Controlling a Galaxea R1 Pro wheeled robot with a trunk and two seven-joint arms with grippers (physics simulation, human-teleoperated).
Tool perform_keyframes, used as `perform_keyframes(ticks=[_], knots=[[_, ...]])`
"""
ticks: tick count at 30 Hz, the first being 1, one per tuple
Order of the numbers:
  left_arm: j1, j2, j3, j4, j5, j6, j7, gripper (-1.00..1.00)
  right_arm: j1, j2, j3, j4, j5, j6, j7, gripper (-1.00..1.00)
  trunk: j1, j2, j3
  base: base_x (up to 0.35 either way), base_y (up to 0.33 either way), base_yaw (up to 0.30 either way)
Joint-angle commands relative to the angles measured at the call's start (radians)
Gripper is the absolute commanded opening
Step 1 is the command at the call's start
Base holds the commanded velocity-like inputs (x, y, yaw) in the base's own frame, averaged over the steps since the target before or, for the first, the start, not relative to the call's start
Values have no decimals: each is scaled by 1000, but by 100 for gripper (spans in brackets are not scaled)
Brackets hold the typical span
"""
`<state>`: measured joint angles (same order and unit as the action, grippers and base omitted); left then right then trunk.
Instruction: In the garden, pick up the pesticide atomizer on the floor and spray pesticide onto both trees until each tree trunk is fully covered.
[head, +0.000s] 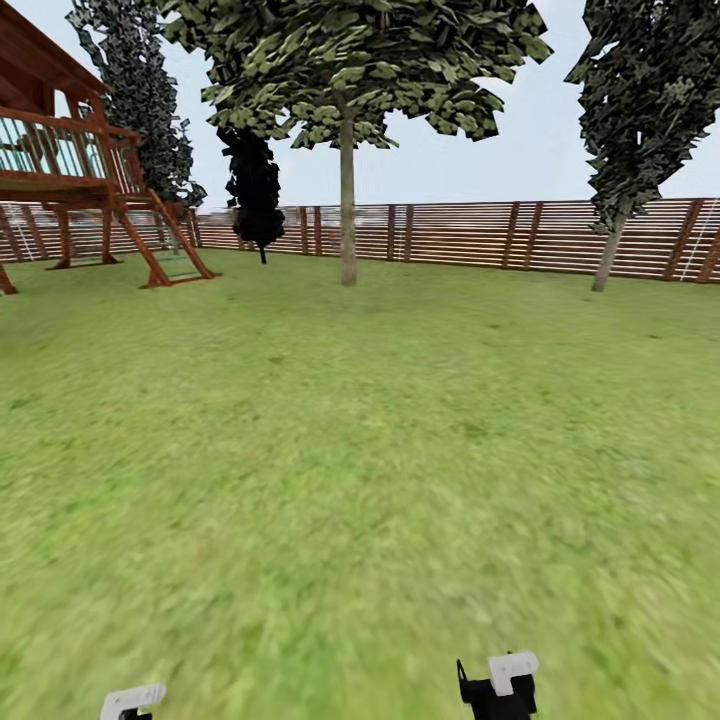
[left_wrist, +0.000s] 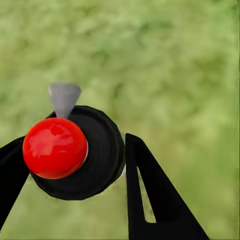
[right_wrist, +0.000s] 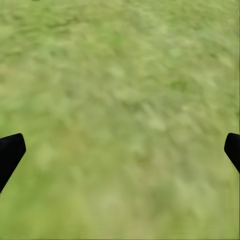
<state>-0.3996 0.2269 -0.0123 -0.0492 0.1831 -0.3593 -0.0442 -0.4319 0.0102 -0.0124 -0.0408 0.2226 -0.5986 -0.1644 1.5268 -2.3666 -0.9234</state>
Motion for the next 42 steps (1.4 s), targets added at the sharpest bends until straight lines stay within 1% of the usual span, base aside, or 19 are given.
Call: perform_keyframes(ticks=[1,18,26,42], knots=[[0,0,-1,1,9,-3,-5,-100,-1,0,-1,1,11,-1,-9,100,0,0,-1,336,0,0],[-1,0,0,1,9,-3,-4,-100,-1,-1,-1,1,11,-1,-9,100,0,0,-1,336,0,1],[-1,0,0,1,9,-3,-4,-100,-1,-1,-1,1,11,-1,-9,100,0,0,-6,336,0,94],[-1,0,-1,1,9,-4,-4,-100,-1,-3,-1,1,11,-1,-9,100,0,0,-6,336,0,2]])
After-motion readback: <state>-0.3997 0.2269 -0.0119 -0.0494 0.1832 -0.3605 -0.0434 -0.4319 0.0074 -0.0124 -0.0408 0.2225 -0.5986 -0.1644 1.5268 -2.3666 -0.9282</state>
